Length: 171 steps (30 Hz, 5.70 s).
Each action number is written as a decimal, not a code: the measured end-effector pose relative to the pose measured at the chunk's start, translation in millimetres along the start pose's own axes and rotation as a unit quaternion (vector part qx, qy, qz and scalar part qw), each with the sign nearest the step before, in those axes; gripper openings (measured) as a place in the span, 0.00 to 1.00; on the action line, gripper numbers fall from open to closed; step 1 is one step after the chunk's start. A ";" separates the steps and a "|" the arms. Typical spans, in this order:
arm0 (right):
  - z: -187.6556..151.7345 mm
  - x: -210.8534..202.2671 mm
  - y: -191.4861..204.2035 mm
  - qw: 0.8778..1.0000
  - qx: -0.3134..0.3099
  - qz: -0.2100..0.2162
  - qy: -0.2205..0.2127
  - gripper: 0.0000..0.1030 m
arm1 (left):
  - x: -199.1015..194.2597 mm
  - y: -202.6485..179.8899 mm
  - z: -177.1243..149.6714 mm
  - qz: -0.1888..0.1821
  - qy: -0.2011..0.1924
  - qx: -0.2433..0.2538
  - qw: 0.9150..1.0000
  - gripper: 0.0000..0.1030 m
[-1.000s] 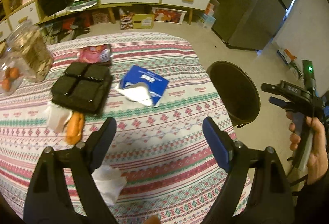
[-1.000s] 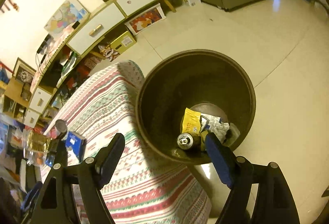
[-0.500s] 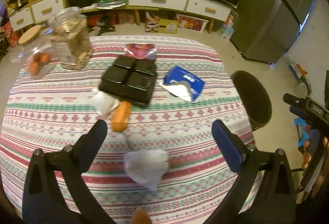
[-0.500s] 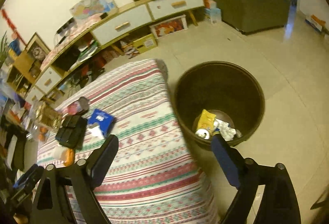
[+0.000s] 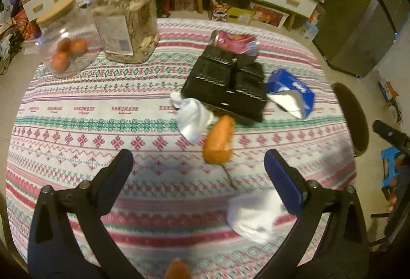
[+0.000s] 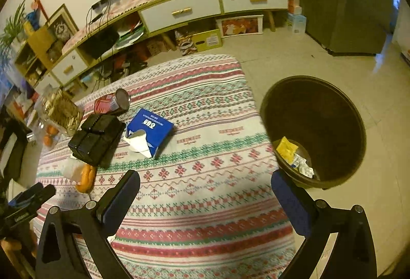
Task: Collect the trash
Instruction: 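Return to the table and grasp the blue box with the right tool, then grasp the black tray with the left tool while the right tool holds the box, then carry box and tray over the brown bin and open both tools, then return to the table and grasp the white tissue with the left tool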
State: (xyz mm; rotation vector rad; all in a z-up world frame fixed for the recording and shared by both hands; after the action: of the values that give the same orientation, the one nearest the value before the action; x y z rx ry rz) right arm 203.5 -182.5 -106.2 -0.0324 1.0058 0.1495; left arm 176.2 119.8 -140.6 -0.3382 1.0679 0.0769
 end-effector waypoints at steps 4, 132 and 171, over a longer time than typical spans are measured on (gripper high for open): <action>5.9 14.5 7.8 1.000 -0.012 -0.004 0.007 1.00 | 24.3 2.2 10.0 -0.005 0.015 -0.021 1.000 0.99; -69.2 -24.7 -276.9 0.973 0.202 -0.109 -0.017 0.38 | 74.8 -385.4 -21.3 -0.160 0.043 0.146 0.975 0.82; -3.6 -10.8 -64.5 1.000 -0.015 -0.022 0.005 0.85 | -19.5 -66.7 23.2 -0.020 -0.007 0.005 1.000 0.96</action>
State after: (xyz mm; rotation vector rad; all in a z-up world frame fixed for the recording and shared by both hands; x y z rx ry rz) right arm 203.9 -247.9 -101.7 -0.0837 1.0120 0.1245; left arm 201.4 65.8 -97.9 -0.3482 1.0470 0.0384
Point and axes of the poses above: each gripper's, at about its wrist camera, not at the fingertips, and x roughly the way its jaws point, y to its left, z to its top, the point moved 7 cm from there along x, roughly the way its jaws point, and after that the axes turned 14 degrees about -x, right-handed, at the moved point
